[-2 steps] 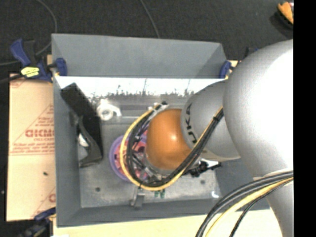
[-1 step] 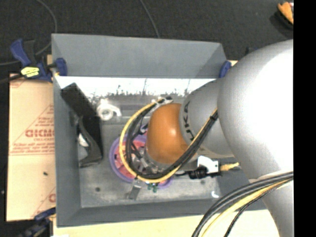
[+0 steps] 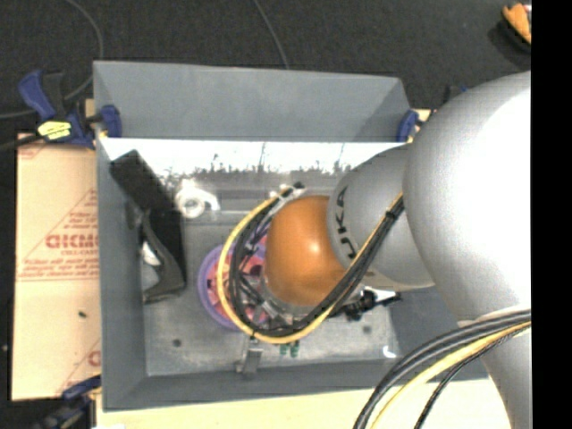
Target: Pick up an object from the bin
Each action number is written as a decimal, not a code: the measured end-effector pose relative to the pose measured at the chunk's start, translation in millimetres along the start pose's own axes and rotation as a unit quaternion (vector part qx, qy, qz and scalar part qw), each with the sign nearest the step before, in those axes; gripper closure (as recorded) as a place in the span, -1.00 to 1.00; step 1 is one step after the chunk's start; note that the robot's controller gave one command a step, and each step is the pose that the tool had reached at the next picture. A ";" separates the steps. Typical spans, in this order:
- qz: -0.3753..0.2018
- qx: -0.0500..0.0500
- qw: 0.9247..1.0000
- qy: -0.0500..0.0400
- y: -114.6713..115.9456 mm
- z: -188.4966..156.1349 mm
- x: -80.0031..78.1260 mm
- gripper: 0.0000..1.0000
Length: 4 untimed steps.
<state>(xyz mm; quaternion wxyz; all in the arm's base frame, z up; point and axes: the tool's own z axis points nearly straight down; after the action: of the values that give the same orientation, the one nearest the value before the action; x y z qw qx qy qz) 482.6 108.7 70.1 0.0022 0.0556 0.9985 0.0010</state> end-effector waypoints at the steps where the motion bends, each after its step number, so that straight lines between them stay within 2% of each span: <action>1: 0.117 -0.002 0.993 -0.003 -1.4 -0.5 -11.7 -1.00; 2: 0.001 0.000 1.000 -0.001 -0.7 -0.6 -1.1 1.00; 4: 0.001 0.000 1.000 0.001 -1.1 -3.8 0.0 1.00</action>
Offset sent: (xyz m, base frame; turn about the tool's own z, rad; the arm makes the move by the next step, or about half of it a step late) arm 0.0000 0.0000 0.0000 0.0000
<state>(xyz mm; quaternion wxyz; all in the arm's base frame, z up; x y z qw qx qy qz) 482.5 107.6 73.9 0.0017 0.0568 0.9984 0.0006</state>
